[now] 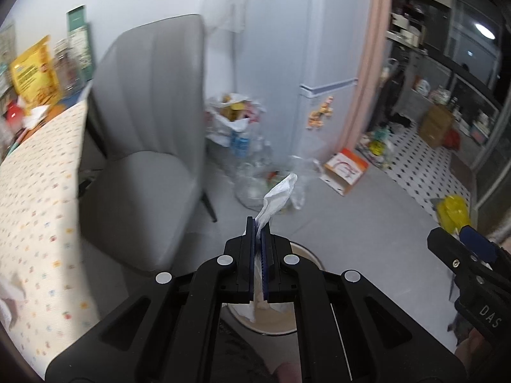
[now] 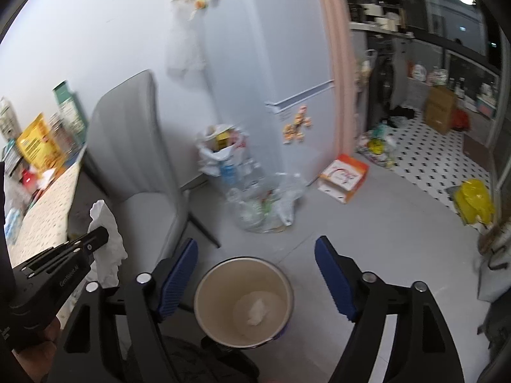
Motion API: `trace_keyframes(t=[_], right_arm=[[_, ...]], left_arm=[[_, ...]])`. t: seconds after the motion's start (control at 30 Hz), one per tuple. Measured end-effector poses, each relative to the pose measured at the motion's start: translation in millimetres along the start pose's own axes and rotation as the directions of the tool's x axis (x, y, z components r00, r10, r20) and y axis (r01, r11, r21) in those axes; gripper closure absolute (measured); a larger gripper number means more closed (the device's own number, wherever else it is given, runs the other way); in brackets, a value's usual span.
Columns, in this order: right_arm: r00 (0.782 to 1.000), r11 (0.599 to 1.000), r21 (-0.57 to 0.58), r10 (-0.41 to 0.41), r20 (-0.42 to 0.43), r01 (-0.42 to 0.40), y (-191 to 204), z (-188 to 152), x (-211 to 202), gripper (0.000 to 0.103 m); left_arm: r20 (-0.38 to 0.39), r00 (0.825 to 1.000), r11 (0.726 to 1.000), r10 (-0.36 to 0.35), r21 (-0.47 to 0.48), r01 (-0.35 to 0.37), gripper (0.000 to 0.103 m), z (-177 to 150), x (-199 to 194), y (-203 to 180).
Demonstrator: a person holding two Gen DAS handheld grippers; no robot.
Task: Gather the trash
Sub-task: 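Carry both tissues to the beige bin and open both tools over it, then move both open tools back over the trash pile on the table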
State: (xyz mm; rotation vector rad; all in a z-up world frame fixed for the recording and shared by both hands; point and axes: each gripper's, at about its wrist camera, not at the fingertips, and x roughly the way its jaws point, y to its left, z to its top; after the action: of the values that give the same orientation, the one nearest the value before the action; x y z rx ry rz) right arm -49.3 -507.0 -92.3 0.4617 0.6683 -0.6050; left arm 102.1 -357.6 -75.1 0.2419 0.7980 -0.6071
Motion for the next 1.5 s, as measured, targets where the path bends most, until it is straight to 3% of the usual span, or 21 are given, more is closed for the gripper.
trace_keyframes(t=[0.13, 0.4, 0.5, 0.53, 0.57, 0.63, 0.7, 0.9, 1.03, 1.17, 1.5], right_arm=[[0.999, 0.998, 0.046, -0.035, 0.008, 0.035, -23.2, 4.1, -3.6, 0.028], [0.999, 0.996, 0.074, -0.043, 0.027, 0.041, -40.7, 9.8, -5.5, 0.028], [0.999, 0.996, 0.081, -0.042, 0.024, 0.040, -45.1, 8.9, -6.1, 0.027], [0.999, 0.996, 0.083, -0.042, 0.023, 0.040, -45.7, 8.4, -6.0, 0.025], [0.999, 0.996, 0.084, -0.041, 0.022, 0.039, -44.7, 7.8, -6.7, 0.025], [0.999, 0.996, 0.086, -0.035, 0.019, 0.034, -42.9, 7.4, -5.5, 0.024], [0.999, 0.996, 0.081, -0.029, 0.020, 0.027, -40.1, 7.1, -6.0, 0.022], [0.999, 0.998, 0.069, -0.018, 0.031, 0.016, -28.0, 7.2, -11.7, 0.015], [0.999, 0.999, 0.050, 0.009, 0.047, -0.011, -14.4, 9.7, -16.5, 0.008], [0.997, 0.998, 0.010, 0.059, 0.047, -0.060, 10.8, 10.4, -19.6, 0.008], [0.982, 0.975, -0.131, 0.186, 0.036, -0.180, 102.4, 2.5, -40.3, 0.008]], left_arm=[[-0.036, 0.998, 0.998, -0.056, 0.011, 0.057, 0.099, 3.3, 13.8, -16.8], [-0.070, 0.994, 0.996, -0.087, 0.018, 0.089, 0.099, 0.3, 27.1, -36.4], [-0.080, 0.992, 0.995, -0.100, 0.018, 0.102, 0.092, 0.0, 29.8, -40.5], [-0.078, 0.992, 0.995, -0.101, 0.020, 0.102, 0.080, 0.0, 29.1, -41.3], [-0.070, 0.993, 0.995, -0.098, 0.020, 0.099, 0.058, 0.0, 27.0, -40.3], [-0.041, 0.994, 0.995, -0.100, 0.004, 0.100, 0.030, 2.3, 21.1, -35.6], [-0.027, 0.994, 0.995, -0.101, -0.004, 0.101, 0.028, 4.4, 17.4, -31.8], [-0.002, 1.000, 1.000, -0.026, -0.014, 0.026, 0.025, 9.1, 1.0, -17.0], [0.049, 0.998, 0.998, 0.040, -0.048, -0.038, 0.014, 14.1, -21.9, 7.7], [0.084, 0.991, 0.991, 0.108, -0.093, -0.100, 0.007, 13.1, -45.4, 36.8], [0.135, 0.963, 0.953, 0.234, -0.227, -0.200, 0.006, -8.7, -107.9, 119.2]])
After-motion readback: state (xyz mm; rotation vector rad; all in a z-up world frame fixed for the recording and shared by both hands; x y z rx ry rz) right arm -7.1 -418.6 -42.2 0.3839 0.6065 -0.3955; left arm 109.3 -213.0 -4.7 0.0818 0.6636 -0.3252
